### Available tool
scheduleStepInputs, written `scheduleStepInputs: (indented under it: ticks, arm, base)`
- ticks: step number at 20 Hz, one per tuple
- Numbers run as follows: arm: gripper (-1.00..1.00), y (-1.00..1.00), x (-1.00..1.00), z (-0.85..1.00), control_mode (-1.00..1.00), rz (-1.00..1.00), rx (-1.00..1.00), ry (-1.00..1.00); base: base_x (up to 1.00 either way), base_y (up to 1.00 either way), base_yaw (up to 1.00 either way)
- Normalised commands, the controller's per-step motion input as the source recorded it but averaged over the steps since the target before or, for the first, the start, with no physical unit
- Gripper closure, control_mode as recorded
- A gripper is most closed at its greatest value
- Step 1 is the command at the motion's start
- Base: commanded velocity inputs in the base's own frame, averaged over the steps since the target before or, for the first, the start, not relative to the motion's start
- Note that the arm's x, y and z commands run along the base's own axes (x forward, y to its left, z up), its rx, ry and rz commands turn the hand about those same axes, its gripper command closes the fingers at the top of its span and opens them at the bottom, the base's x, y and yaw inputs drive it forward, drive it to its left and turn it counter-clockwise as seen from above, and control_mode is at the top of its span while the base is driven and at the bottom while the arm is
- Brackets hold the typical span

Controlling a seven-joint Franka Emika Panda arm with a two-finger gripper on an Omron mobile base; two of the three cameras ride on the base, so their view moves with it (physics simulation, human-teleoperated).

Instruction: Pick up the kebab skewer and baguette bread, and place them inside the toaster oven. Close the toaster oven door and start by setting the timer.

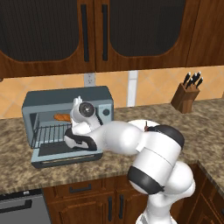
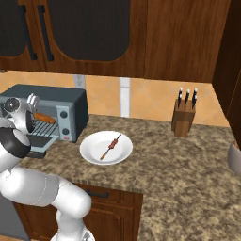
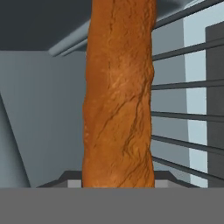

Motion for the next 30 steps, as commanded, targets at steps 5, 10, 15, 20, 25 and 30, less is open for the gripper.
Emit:
scheduleStepInputs:
  ticks: [5, 10, 15, 20, 25, 30]
  arm:
    - [-1.00, 0.00, 0.00, 0.00, -1.00, 0.00, 0.00, 0.00]
    - [-1.00, 0.00, 0.00, 0.00, -1.00, 0.00, 0.00, 0.00]
    - [-1.00, 0.00, 0.00, 0.00, -1.00, 0.00, 0.00, 0.00]
    - [-1.00, 0.00, 0.00, 0.00, -1.00, 0.00, 0.00, 0.00]
    - [-1.00, 0.00, 0.00, 0.11, -1.00, 0.00, 0.00, 0.00]
    - [-1.00, -0.19, -0.03, 0.34, -1.00, 0.00, 0.00, 0.03]
  base:
    - [0.00, 0.00, 0.00]
    - [0.00, 0.00, 0.00]
    - [0.00, 0.00, 0.00]
    - [0.00, 0.00, 0.00]
    - [0.00, 0.00, 0.00]
    - [0.00, 0.00, 0.00]
